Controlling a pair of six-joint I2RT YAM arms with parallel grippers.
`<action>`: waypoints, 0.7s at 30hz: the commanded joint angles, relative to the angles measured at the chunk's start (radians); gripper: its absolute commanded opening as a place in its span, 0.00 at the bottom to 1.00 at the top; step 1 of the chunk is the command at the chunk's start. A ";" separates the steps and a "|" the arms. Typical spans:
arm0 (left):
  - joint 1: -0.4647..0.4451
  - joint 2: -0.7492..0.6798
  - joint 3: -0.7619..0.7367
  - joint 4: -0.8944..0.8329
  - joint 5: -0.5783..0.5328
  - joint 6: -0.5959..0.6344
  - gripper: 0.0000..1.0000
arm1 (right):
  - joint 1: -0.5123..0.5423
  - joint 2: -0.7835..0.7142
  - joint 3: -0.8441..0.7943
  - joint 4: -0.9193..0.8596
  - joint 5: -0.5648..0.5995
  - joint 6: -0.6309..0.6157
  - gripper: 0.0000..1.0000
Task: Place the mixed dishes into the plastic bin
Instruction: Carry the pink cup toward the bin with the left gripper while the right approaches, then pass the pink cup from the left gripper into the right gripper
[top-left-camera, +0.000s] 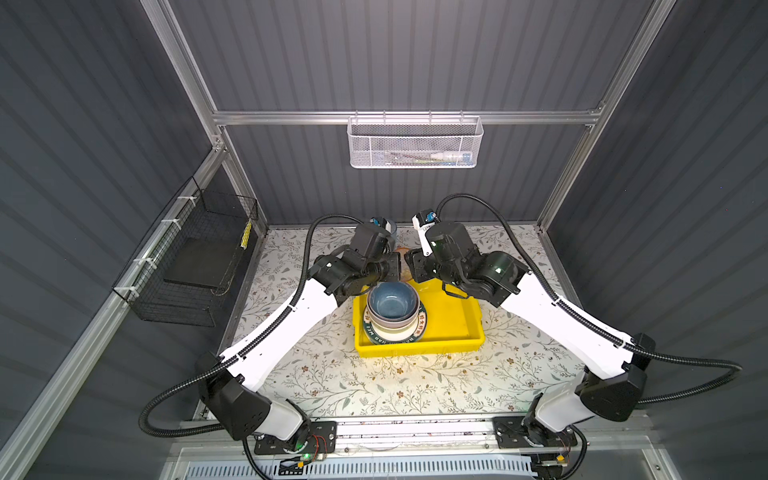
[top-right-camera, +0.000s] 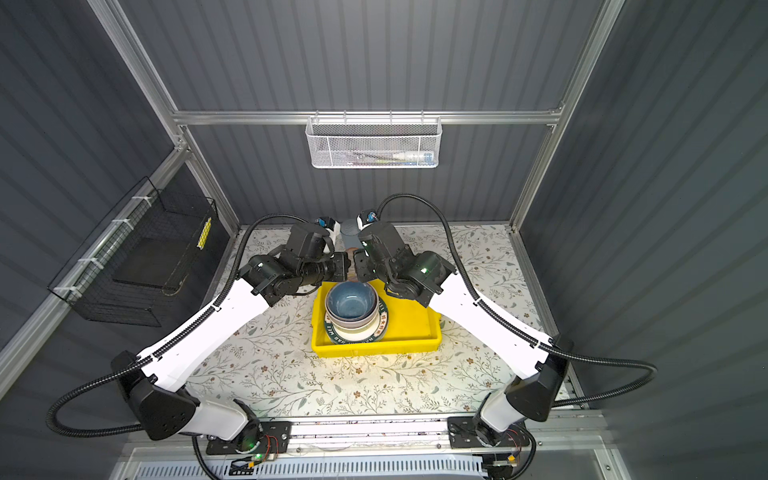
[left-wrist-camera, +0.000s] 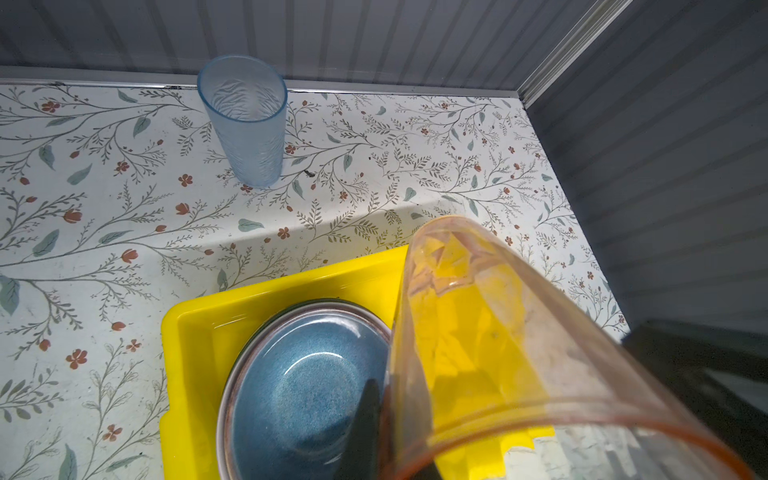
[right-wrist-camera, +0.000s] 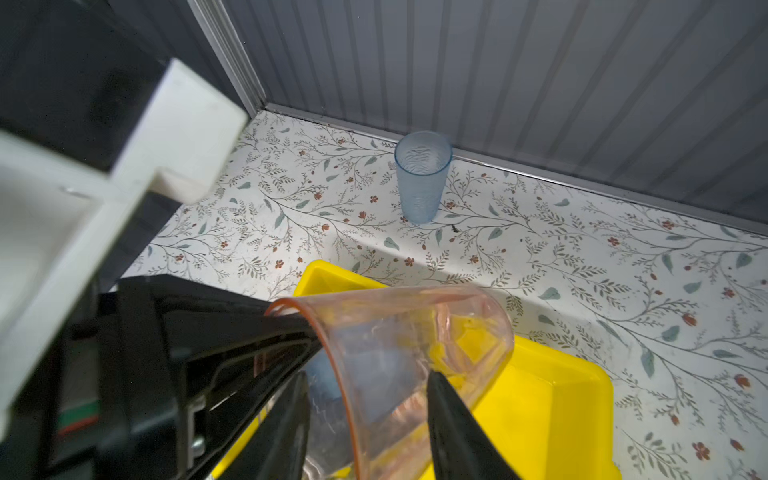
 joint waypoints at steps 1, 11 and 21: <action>-0.013 0.008 0.050 0.022 -0.044 -0.010 0.00 | 0.008 0.022 0.040 -0.059 0.051 0.007 0.45; -0.036 0.012 0.050 0.029 -0.076 0.008 0.00 | 0.015 0.083 0.078 -0.125 0.169 0.007 0.34; -0.037 -0.010 0.019 0.049 -0.071 0.007 0.03 | 0.015 0.098 0.075 -0.129 0.200 0.010 0.17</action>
